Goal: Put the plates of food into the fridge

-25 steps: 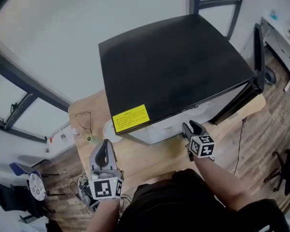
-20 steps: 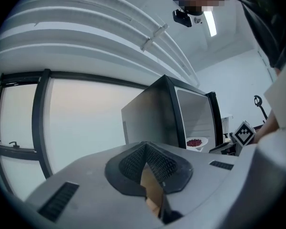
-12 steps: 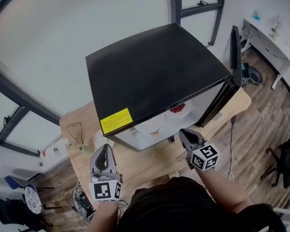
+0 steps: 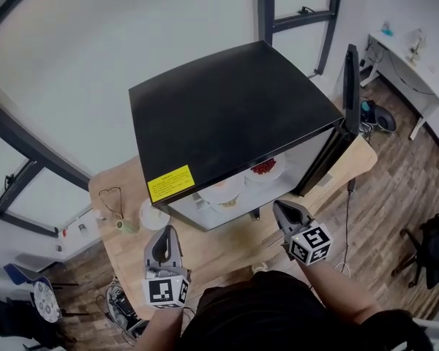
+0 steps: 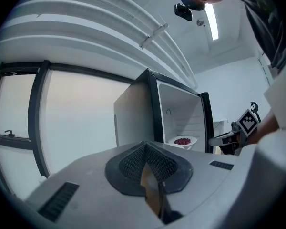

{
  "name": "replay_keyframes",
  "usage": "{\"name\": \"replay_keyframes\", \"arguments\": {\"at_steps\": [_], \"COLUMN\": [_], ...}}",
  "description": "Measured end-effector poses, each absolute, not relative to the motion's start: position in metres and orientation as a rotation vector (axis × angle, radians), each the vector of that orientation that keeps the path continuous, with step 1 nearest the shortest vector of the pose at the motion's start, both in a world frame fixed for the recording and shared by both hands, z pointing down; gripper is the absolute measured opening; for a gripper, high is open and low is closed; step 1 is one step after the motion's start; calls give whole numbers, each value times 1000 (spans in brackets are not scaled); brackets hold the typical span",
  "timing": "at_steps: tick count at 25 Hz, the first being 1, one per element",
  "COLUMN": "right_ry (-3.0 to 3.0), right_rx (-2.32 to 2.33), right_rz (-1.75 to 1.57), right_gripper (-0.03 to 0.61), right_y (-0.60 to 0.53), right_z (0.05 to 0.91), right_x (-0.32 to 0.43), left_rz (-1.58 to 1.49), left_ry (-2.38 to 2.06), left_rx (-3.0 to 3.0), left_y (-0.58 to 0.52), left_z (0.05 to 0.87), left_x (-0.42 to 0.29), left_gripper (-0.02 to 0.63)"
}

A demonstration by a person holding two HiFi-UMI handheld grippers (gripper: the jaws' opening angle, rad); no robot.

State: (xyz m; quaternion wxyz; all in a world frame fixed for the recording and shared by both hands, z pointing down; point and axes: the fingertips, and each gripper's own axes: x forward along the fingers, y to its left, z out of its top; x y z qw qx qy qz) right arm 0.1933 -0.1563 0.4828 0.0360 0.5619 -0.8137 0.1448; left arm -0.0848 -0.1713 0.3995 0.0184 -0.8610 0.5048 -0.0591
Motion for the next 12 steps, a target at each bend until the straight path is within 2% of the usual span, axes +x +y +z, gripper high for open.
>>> {"name": "replay_keyframes", "arguments": {"at_steps": [12], "right_ry": [-2538], "right_rx": [1655], "right_rz": [355], "right_gripper": [21], "right_y": [-160], "right_z": [474], "right_x": [198], "left_rz": [-177], "left_ry": [1621], "left_rx": [-2640], "left_y": [-161], "left_z": [398], "left_x": [-74], "left_gripper": [3]}}
